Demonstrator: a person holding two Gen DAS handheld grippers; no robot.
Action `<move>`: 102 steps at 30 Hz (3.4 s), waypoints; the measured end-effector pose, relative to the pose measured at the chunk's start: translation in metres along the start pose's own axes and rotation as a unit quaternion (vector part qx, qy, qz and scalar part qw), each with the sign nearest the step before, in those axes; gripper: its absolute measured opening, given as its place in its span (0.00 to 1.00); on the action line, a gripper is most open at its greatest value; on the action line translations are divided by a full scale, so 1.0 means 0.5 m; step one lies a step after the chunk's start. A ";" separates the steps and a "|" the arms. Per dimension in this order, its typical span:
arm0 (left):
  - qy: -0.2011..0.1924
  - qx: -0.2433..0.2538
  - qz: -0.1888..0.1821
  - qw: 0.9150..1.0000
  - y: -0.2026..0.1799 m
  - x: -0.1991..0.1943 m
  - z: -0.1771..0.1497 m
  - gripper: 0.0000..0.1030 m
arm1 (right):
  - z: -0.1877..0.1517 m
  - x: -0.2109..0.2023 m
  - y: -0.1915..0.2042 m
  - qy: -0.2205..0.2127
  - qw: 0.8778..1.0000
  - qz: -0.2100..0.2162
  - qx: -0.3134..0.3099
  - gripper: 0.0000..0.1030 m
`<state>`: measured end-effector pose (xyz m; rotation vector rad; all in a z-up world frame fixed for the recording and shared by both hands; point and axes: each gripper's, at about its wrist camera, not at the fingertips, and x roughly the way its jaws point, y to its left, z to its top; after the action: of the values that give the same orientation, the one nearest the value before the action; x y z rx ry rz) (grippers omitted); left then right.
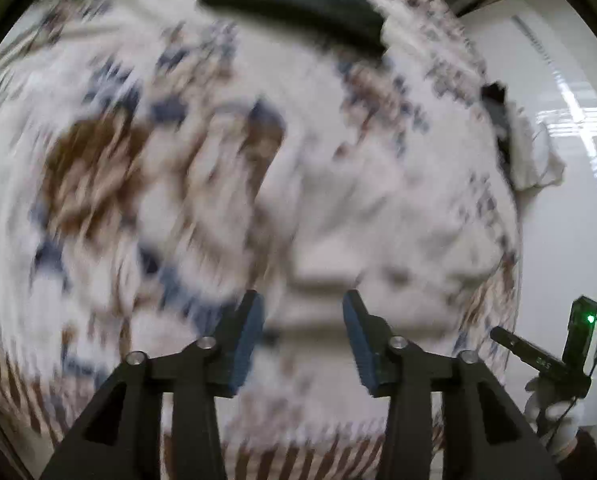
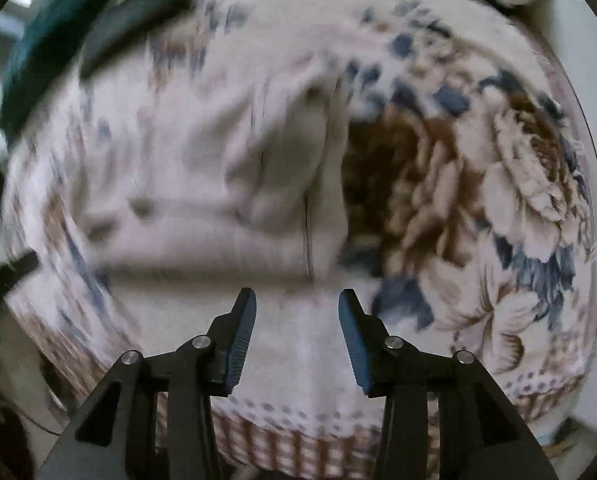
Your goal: Fold small clothes
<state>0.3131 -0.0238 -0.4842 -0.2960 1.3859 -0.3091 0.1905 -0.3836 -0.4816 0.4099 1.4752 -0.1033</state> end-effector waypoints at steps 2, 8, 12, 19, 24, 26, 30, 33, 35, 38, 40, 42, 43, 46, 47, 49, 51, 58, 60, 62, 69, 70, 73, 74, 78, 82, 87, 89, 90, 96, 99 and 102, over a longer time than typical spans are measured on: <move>-0.025 0.015 -0.005 1.000 -0.021 0.022 0.055 0.43 | 0.034 -0.028 -0.010 -0.048 0.998 0.034 0.026 0.44; -0.010 0.022 -0.032 0.999 -0.043 0.151 0.161 0.44 | 0.176 0.025 0.000 -0.081 0.974 0.189 0.094 0.44; 0.025 0.013 0.004 1.000 0.009 0.227 0.162 0.43 | 0.196 0.112 -0.039 -0.049 0.983 0.109 0.139 0.44; 0.027 -0.032 -0.020 0.999 0.089 0.189 0.125 0.43 | 0.158 0.180 -0.115 -0.008 0.986 0.029 0.165 0.44; 0.015 -0.083 -0.079 0.993 0.119 0.128 0.084 0.58 | 0.151 0.116 -0.136 -0.031 0.975 0.099 0.199 0.60; 0.044 -0.103 -0.122 0.986 0.127 0.156 0.062 0.58 | 0.147 0.114 -0.141 -0.026 0.970 0.123 0.209 0.63; 0.101 -0.129 -0.149 0.975 0.124 0.229 0.012 0.58 | 0.131 0.165 -0.153 0.024 0.961 0.172 0.213 0.69; 0.102 -0.152 -0.166 0.969 0.128 0.255 0.001 0.58 | 0.117 0.227 -0.145 0.068 0.946 0.228 0.220 0.69; 0.096 -0.170 -0.179 0.964 0.131 0.267 0.008 0.58 | 0.113 0.257 -0.141 0.076 0.941 0.240 0.226 0.70; 0.088 -0.199 -0.199 0.955 0.135 0.277 0.011 0.58 | 0.115 0.277 -0.136 0.068 0.928 0.274 0.242 0.72; 0.074 -0.212 -0.205 0.953 0.138 0.273 0.012 0.58 | 0.117 0.287 -0.131 0.064 0.916 0.300 0.258 0.72; 0.061 -0.210 -0.198 0.956 0.138 0.261 0.013 0.48 | 0.117 0.295 -0.123 0.064 0.910 0.311 0.265 0.71; 0.058 -0.206 -0.194 0.957 0.137 0.258 0.013 0.19 | 0.116 0.298 -0.115 0.063 0.910 0.313 0.265 0.69; 0.048 -0.184 -0.188 0.963 0.115 0.232 0.024 0.13 | 0.114 0.298 -0.082 0.067 0.917 0.307 0.247 0.27; 0.044 -0.180 -0.186 0.965 0.109 0.224 0.027 0.12 | 0.114 0.291 -0.070 0.061 0.920 0.301 0.242 0.25; 0.036 -0.173 -0.186 0.966 0.097 0.201 0.038 0.12 | 0.118 0.270 -0.053 0.047 0.928 0.289 0.232 0.22; 0.029 -0.167 -0.190 0.967 0.087 0.176 0.052 0.12 | 0.126 0.247 -0.030 0.036 0.932 0.285 0.222 0.21; -0.012 -0.149 -0.210 0.966 0.074 0.076 0.163 0.12 | 0.208 0.137 0.042 0.009 0.941 0.287 0.178 0.21; -0.027 -0.144 -0.219 0.965 0.076 0.054 0.209 0.12 | 0.251 0.105 0.061 0.001 0.943 0.289 0.167 0.21; -0.049 -0.133 -0.218 0.966 0.084 0.030 0.275 0.12 | 0.317 0.083 0.102 -0.013 0.943 0.296 0.149 0.21; -0.134 -0.088 -0.186 0.969 0.142 0.002 0.566 0.12 | 0.601 0.097 0.294 -0.053 0.940 0.324 0.090 0.21; -0.141 -0.082 -0.178 0.970 0.150 0.005 0.601 0.12 | 0.636 0.106 0.322 -0.058 0.940 0.326 0.085 0.21; -0.155 -0.067 -0.161 0.972 0.190 0.019 0.708 0.12 | 0.767 0.146 0.402 -0.075 0.939 0.331 0.062 0.21; -0.156 -0.062 -0.162 0.972 0.205 0.033 0.749 0.12 | 0.813 0.164 0.429 -0.080 0.939 0.331 0.056 0.21; -0.133 -0.065 -0.143 0.979 0.262 0.115 0.845 0.12 | 0.933 0.235 0.490 -0.091 0.945 0.313 0.039 0.21; -0.094 -0.077 -0.119 0.985 0.313 0.189 0.868 0.17 | 0.992 0.313 0.495 -0.084 0.958 0.272 0.045 0.21; -0.089 -0.037 -0.068 0.993 0.281 0.178 0.851 0.25 | 1.006 0.335 0.484 -0.076 0.974 0.212 0.037 0.50; -0.109 -0.009 0.007 0.994 0.245 0.159 0.836 0.47 | 0.978 0.314 0.499 -0.087 0.983 0.164 0.006 0.73; -0.125 0.006 0.042 0.991 0.226 0.149 0.827 0.57 | 0.970 0.306 0.512 -0.095 0.989 0.114 -0.009 0.88; -0.143 0.039 0.153 0.977 0.172 0.140 0.777 1.00 | 0.863 0.251 0.582 -0.161 0.978 -0.081 -0.101 1.00; -0.148 0.048 0.169 0.973 0.139 0.117 0.742 1.00 | 0.824 0.224 0.579 -0.165 0.976 -0.111 -0.083 1.00; -0.156 0.061 0.190 0.967 0.107 0.079 0.707 1.00 | 0.776 0.166 0.589 -0.195 0.966 -0.140 -0.091 1.00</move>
<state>0.6705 0.0187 -0.4842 0.0277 1.0778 -0.0251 0.6581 -0.2236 -0.4870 0.0238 1.1319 -0.2583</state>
